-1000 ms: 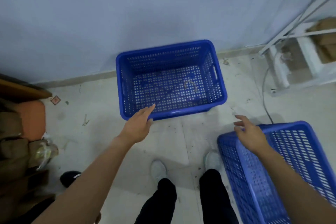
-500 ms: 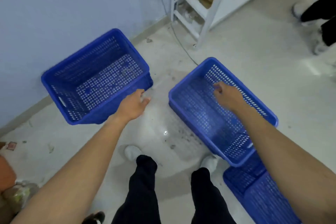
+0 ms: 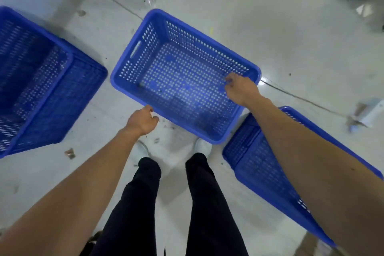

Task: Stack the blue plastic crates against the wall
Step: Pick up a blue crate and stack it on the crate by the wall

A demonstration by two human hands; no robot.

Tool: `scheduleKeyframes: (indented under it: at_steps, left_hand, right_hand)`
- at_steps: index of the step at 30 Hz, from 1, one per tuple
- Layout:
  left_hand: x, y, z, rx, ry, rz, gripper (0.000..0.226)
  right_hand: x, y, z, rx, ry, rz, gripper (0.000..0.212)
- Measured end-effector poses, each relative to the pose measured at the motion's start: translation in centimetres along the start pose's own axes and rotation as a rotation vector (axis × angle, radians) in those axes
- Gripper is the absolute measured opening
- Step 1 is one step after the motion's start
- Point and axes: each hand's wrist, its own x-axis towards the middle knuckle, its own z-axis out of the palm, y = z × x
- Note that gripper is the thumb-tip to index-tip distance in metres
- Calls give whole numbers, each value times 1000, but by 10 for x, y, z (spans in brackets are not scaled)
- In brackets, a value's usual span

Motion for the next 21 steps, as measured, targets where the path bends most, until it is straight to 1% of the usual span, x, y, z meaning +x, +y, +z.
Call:
scheduleKeyframes:
  at_steps: [4, 5, 7, 9, 11, 13, 17, 19, 21]
  left_hand:
    - [47, 8, 51, -127, -55, -169, 65]
    - [62, 6, 61, -187, -69, -210, 70]
    - [97, -7, 78, -386, -89, -282, 80]
    - [133, -22, 91, -530, -73, -332, 87]
    - [152, -26, 93, -617, -32, -378, 81]
    - [161, -27, 95, -733, -12, -414, 67]
    - [188, -34, 107, -1201, -6, -494, 36]
    - [201, -36, 115, -1253, 46, -510, 30]
    - [211, -36, 123, -1229, 104, -527, 30]
  right_hand:
    - [37, 36, 24, -5, 17, 11, 37]
    - [48, 44, 31, -11, 35, 10, 37]
    - [71, 56, 44, -42, 49, 9, 37]
    - [93, 68, 51, -68, 60, 19, 39]
    - [114, 77, 55, -98, 83, 10, 41]
    - [136, 81, 58, -146, 104, -12, 41]
    - [182, 76, 58, -195, 187, -30, 49]
    - [204, 68, 60, -238, 292, -88, 47]
    - [226, 63, 59, -292, 416, -139, 48]
